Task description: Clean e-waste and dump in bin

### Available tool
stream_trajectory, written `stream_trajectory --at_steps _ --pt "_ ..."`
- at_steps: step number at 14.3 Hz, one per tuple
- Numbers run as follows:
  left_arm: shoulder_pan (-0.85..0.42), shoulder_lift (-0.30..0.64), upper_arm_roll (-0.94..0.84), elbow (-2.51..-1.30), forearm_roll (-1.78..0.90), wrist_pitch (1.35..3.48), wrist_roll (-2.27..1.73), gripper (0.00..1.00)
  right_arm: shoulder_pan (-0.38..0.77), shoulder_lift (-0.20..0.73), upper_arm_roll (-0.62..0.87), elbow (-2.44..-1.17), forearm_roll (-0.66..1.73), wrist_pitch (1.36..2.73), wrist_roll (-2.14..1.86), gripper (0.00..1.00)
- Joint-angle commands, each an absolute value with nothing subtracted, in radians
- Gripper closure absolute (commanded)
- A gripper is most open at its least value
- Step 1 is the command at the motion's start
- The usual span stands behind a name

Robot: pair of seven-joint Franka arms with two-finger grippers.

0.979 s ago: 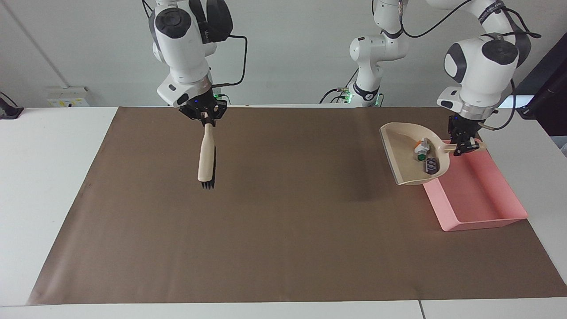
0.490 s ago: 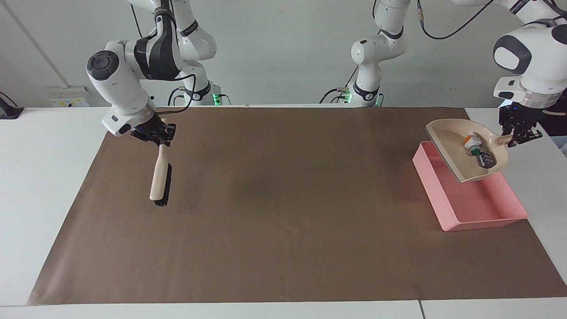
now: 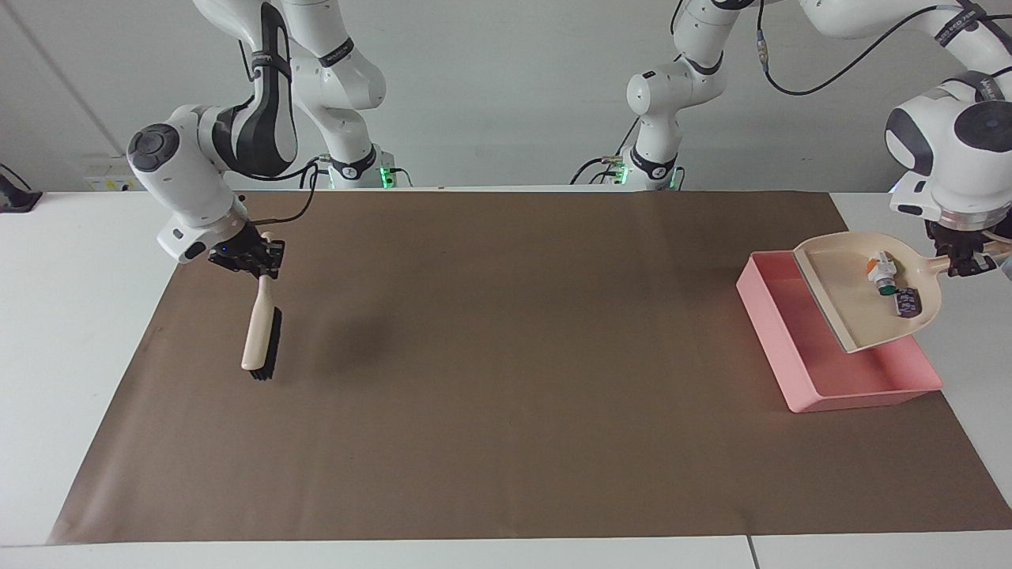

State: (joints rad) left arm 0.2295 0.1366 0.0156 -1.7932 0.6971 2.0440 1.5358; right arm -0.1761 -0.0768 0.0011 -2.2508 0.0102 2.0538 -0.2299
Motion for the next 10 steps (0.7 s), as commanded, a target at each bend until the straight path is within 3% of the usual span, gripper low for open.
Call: stream_trajectory --at_steps 1,10 --pt "0.170 0.135 0.021 -1.821 0.840 2.034 1.424 1.00 -0.218 -0.081 0.017 -2.295 0.002 2.112 -0.268 1.00" --pt "0.097 0.123 0.021 -1.871 1.078 1.944 1.259 1.00 -0.232 -0.087 0.015 -2.365 0.000 2.198 -0.262 1.00"
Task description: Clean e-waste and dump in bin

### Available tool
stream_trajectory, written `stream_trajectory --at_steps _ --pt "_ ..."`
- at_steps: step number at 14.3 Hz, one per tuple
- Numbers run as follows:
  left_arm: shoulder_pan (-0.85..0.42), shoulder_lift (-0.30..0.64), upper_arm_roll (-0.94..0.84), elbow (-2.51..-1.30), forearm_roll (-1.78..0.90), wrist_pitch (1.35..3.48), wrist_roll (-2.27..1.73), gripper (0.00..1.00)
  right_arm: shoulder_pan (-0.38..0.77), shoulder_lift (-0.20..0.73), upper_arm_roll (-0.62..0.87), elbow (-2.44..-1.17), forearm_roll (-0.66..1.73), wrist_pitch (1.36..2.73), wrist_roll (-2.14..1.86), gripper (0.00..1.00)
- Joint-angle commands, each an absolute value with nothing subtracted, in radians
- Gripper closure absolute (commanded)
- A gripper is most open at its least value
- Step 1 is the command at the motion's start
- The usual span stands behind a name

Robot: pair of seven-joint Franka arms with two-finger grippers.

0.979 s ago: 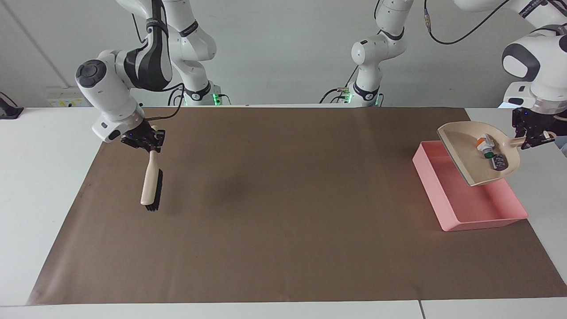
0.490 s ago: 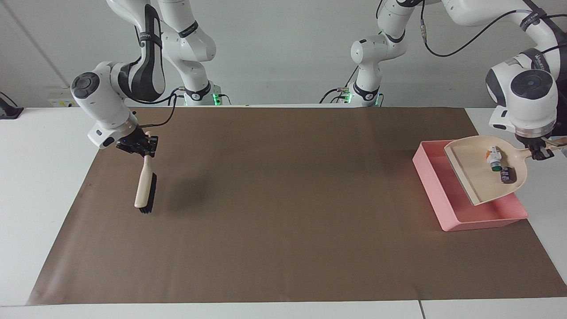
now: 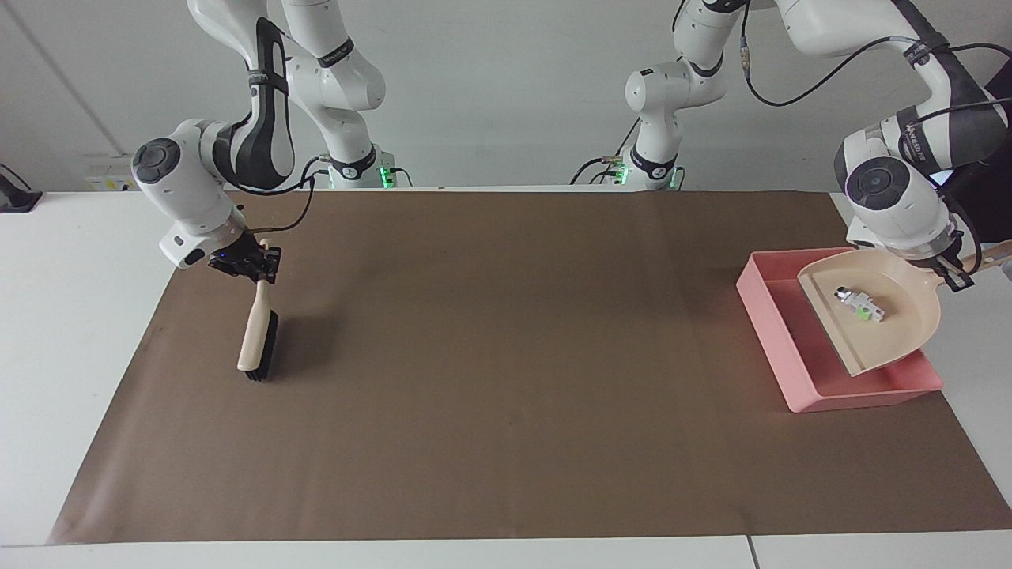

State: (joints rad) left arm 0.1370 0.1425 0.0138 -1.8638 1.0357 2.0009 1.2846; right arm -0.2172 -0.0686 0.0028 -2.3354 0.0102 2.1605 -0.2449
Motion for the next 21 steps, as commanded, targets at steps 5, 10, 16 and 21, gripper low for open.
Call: stream_trajectory --at_steps 5,10,16,21 --pt "0.072 0.085 0.020 -1.847 1.104 1.855 1.262 1.00 -0.230 -0.091 0.015 -2.388 0.000 2.230 -0.264 0.91" --pt "0.040 -0.028 0.005 -1.868 0.981 1.829 1.275 0.98 -0.222 -0.091 0.017 -2.382 0.000 2.214 -0.268 0.00" --pt "-0.127 -0.037 0.003 -1.926 0.698 1.807 1.266 0.99 -0.157 -0.077 0.021 -2.243 0.000 2.106 -0.198 0.00" --pt "-0.271 -0.020 0.003 -2.037 0.558 1.865 1.178 1.00 -0.026 -0.092 0.028 -2.171 0.002 2.046 0.007 0.00"
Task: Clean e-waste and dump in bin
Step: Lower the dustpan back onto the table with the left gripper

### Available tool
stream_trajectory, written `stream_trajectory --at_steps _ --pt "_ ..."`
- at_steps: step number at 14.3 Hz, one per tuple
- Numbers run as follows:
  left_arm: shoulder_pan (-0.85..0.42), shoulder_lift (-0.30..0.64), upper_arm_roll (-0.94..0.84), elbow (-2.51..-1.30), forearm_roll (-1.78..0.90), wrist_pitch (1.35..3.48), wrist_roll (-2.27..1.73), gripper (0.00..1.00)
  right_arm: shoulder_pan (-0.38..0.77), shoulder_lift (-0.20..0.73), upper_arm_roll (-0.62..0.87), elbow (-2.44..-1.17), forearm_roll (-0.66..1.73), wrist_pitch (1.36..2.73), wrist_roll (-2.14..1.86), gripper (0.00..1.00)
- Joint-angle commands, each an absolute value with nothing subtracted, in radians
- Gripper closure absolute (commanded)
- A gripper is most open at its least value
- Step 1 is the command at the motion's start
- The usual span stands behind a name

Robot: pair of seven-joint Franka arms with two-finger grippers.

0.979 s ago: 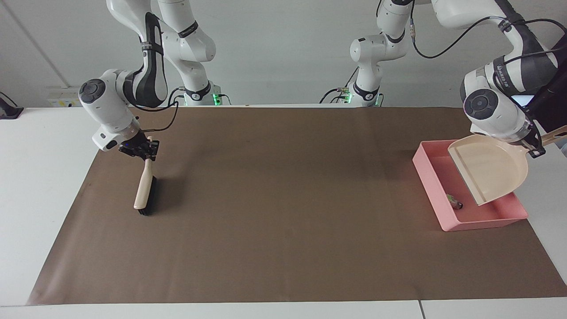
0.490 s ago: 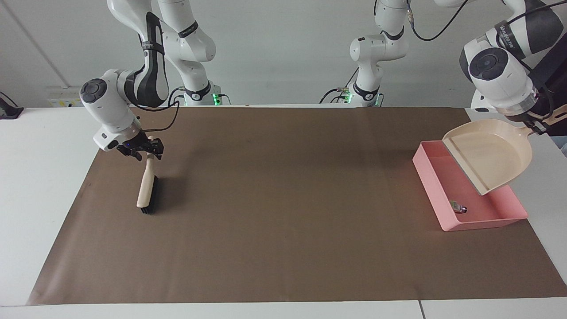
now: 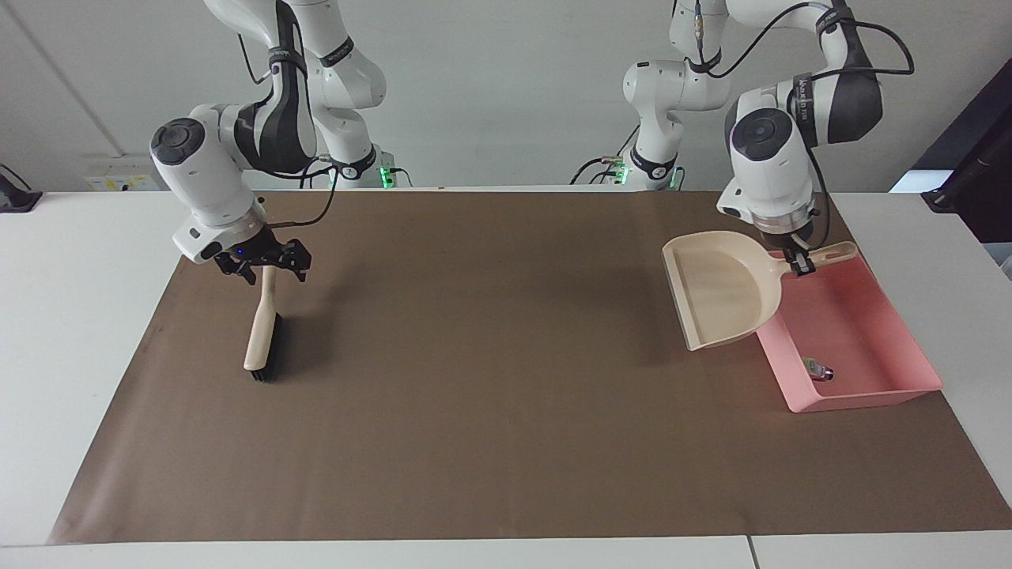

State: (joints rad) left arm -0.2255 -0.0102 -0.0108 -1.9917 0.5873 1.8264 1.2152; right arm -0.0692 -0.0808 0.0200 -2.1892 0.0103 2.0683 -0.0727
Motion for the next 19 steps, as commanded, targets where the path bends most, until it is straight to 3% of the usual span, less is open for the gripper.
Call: stream_trajectory --at_steps 1,5,11,14,19 --pt "-0.302 -0.017 0.005 -2.071 0.551 1.894 1.149 1.00 0.000 -0.092 0.028 -2.160 0.002 2.036 0.047 0.00" --pt "-0.342 0.018 0.003 -2.131 0.546 1.993 1.077 1.00 0.020 -0.109 0.028 -2.033 0.002 1.962 0.063 0.00" --pt "-0.357 0.032 0.005 -2.183 0.525 2.062 1.004 1.00 -0.027 -0.071 0.014 -1.634 0.015 1.598 0.104 0.00" --pt "-0.365 0.034 0.005 -2.204 0.525 2.104 1.000 1.00 -0.083 -0.045 0.012 -1.499 0.003 1.436 0.106 0.00" --pt "-0.364 0.054 0.006 -2.230 0.526 2.152 1.015 1.00 -0.091 -0.041 0.014 -1.508 0.000 1.411 0.109 0.00"
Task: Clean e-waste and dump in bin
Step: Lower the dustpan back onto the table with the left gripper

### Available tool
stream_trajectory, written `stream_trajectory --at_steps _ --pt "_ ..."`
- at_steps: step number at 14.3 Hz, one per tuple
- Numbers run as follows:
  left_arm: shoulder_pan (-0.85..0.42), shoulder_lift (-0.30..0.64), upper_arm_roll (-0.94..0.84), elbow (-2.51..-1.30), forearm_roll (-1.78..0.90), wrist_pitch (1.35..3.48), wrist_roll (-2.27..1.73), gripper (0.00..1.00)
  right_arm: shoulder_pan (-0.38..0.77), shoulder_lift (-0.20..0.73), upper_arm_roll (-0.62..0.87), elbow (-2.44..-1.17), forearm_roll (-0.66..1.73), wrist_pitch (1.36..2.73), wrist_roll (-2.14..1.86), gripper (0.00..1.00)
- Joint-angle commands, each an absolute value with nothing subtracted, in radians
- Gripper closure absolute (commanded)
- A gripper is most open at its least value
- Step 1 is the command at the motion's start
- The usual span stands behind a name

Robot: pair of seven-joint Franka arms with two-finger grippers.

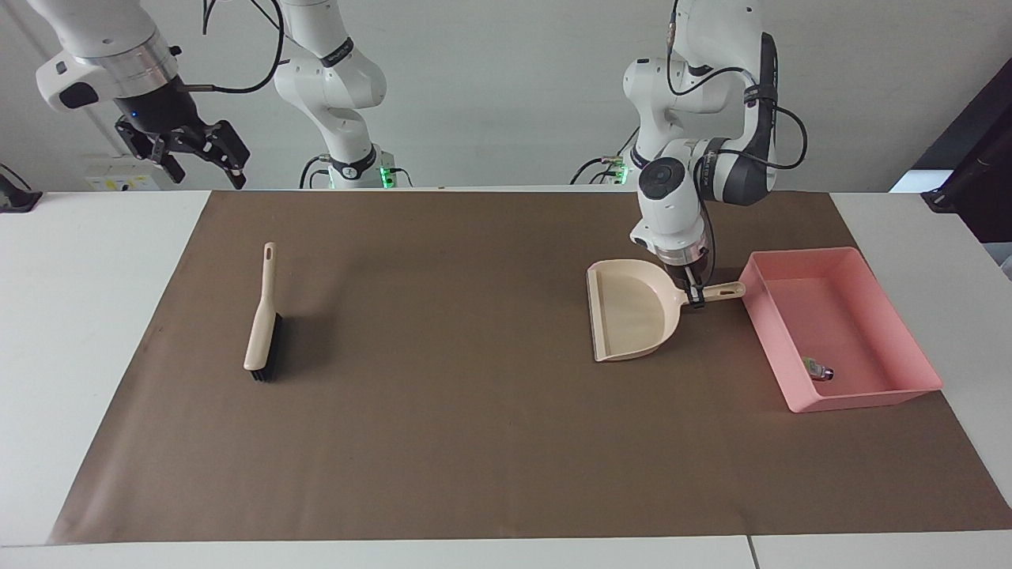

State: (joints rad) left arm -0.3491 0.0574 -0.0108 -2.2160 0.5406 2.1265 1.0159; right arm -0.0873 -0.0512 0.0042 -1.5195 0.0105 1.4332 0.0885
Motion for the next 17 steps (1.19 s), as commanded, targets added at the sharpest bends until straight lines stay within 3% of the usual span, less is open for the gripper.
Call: stream_trajectory --at_steps 1,3,4,7,10,11,12,17 --pt "-0.364 0.055 0.005 -2.232 0.526 2.151 1.025 1.00 -0.092 -0.047 0.012 -1.522 0.000 1.408 0.106 0.00" --pt "-0.364 0.057 0.006 -2.229 0.525 2.148 1.013 0.94 -0.106 -0.057 0.012 -1.540 0.002 1.413 0.098 0.00" --pt "-0.364 0.057 0.005 -2.227 0.526 2.140 1.012 0.80 -0.100 -0.057 0.011 -1.539 0.002 1.414 0.104 0.00" --pt "-0.365 0.051 0.005 -2.223 0.525 2.115 1.006 0.54 0.035 -0.055 -0.125 -1.539 -0.002 1.420 0.109 0.00" --pt "-0.365 0.014 0.005 -2.212 0.525 2.071 0.950 0.25 0.037 -0.057 -0.133 -1.543 -0.002 1.414 0.104 0.00" --pt "-0.364 -0.009 0.005 -2.214 0.525 2.031 0.872 0.08 0.037 -0.058 -0.133 -1.543 -0.003 1.414 0.104 0.00" --pt "-0.357 -0.032 0.005 -2.214 0.523 1.981 0.771 0.03 0.040 -0.057 -0.133 -1.542 -0.006 1.413 0.100 0.00" --pt "-0.310 -0.055 0.008 -2.210 0.471 1.842 0.303 0.02 0.070 -0.057 -0.130 -1.542 -0.058 1.417 0.075 0.00"
